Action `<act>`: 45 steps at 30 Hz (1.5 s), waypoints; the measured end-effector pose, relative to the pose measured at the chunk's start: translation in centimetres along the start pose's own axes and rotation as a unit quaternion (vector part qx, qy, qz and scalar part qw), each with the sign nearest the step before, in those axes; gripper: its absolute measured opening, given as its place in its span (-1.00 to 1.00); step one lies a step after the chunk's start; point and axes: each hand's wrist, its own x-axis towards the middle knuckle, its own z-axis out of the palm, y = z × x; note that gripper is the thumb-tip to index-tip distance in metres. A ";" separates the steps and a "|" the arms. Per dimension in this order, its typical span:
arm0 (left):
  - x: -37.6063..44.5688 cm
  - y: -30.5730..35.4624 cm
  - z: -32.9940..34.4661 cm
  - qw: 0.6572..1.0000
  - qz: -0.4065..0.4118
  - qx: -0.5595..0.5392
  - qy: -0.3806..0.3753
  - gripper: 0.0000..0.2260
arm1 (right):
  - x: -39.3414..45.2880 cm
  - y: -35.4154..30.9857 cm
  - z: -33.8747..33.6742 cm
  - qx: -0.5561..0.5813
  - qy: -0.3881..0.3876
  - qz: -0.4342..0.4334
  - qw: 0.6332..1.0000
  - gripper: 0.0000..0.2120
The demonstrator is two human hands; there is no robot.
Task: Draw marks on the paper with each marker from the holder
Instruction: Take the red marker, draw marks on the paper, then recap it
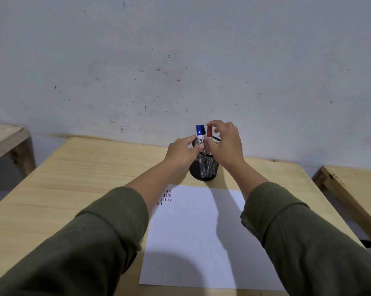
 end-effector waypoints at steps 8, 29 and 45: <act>-0.4 0.9 -0.9 0.999 0.019 0.021 0.019 -0.52 | 0.3 -2.1 -2.8 0.157 0.034 0.058 0.985 -0.45; -8.1 5.6 -8.0 0.962 0.121 -0.178 0.167 -0.89 | -5.4 -10.6 -6.7 0.169 -0.055 -0.018 0.984 -0.62; -10.8 -0.9 -7.0 0.969 -0.060 -0.209 0.120 -0.93 | -7.8 -11.1 -8.7 0.423 -0.051 0.106 0.898 -0.58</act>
